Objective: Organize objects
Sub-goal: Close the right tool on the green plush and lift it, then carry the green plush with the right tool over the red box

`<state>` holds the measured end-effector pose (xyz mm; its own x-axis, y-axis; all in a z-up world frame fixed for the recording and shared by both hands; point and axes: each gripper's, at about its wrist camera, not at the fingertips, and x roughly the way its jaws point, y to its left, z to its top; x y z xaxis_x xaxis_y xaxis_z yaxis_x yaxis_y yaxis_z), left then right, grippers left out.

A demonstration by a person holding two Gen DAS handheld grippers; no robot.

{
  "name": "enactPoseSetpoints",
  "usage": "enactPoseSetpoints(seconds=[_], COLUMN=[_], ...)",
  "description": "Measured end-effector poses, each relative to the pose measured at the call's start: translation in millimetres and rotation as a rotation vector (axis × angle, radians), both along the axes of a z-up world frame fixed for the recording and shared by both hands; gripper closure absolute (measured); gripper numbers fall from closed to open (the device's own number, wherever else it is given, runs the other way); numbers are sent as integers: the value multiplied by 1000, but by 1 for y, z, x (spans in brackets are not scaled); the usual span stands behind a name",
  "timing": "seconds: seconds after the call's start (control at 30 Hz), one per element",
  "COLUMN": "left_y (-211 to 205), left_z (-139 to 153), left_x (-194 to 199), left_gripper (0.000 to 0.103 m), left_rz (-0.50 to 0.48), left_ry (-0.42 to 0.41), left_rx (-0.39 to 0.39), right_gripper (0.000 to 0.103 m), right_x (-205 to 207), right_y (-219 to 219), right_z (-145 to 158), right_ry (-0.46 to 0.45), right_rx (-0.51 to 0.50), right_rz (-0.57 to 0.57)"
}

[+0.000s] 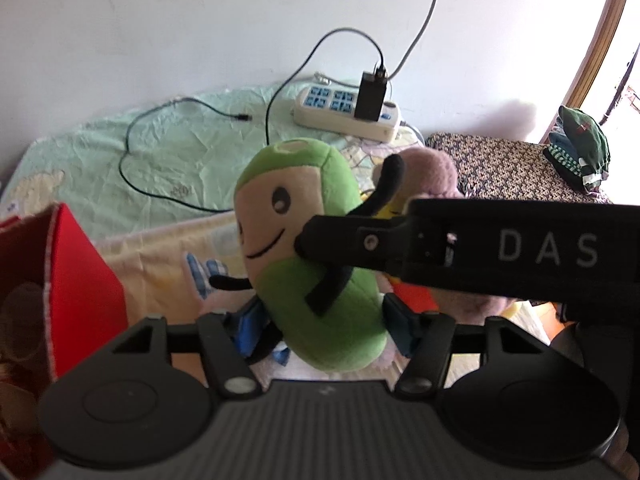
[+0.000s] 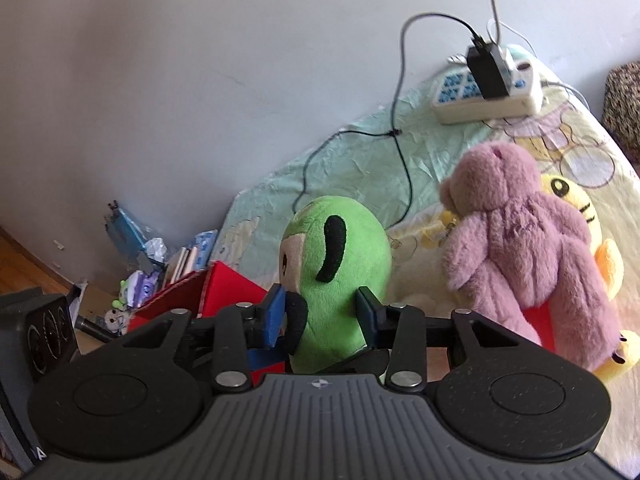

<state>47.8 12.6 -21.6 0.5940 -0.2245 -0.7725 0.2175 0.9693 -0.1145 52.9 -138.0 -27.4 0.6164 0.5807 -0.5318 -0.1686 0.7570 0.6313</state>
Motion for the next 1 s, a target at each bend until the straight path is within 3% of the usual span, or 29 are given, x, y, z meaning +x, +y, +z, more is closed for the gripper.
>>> enactPoseSetpoints(seconds=[0.53,0.77,1.0], left_y=[43,87,153], left_z=[43,54,52], left_x=[-67,-86,-94], left_gripper=[39,39,39], left_rz=[189,248,261], left_ry=[-131,-169,-163], left_rx=[46,51,53], right_gripper=[61,61,61], right_x=[-27,-38,-40], right_y=[47,91,153], right_z=[31,45,40], right_ry=[-163,-206,-182], right_rx=[46,38,50], right_rz=[186,241,248])
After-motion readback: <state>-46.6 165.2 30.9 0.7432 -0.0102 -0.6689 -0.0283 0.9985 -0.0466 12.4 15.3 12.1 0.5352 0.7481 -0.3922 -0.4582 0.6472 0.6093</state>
